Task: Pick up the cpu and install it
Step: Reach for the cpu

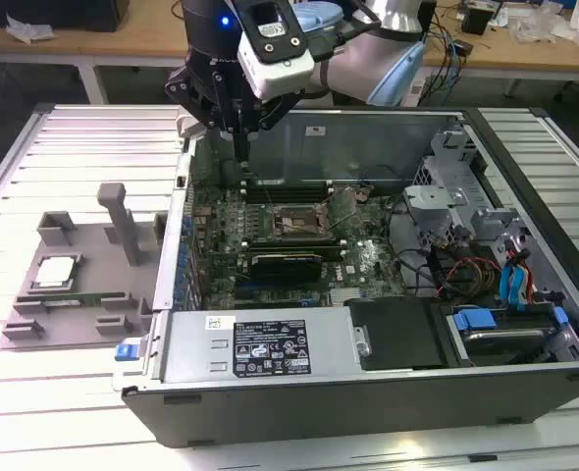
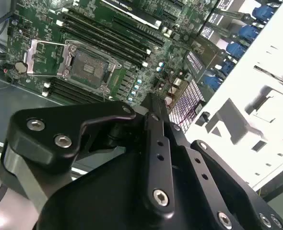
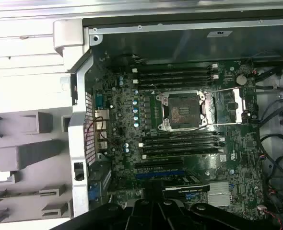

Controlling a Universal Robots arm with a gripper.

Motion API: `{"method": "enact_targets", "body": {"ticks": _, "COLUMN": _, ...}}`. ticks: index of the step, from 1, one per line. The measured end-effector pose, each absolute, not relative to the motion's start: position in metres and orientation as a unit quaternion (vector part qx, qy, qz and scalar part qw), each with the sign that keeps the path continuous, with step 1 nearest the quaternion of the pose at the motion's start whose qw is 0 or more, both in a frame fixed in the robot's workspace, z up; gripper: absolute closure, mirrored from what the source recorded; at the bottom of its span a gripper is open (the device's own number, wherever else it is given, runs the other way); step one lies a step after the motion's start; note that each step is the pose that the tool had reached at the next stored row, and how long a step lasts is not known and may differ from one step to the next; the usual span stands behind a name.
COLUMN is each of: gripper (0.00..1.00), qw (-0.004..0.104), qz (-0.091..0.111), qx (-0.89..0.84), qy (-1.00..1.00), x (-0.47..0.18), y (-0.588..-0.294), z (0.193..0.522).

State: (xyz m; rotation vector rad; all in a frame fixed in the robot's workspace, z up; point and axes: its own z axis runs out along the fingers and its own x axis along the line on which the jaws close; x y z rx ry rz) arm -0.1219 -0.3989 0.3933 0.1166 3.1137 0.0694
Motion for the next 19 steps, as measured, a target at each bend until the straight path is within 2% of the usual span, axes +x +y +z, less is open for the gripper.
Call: {"method": "enact_targets", "body": {"ticks": 19, "gripper": 0.89, "qw": 0.012, "qz": 0.022, "qx": 0.037, "qy": 0.999, "x": -0.175, "y": -0.399, "z": 0.393}}
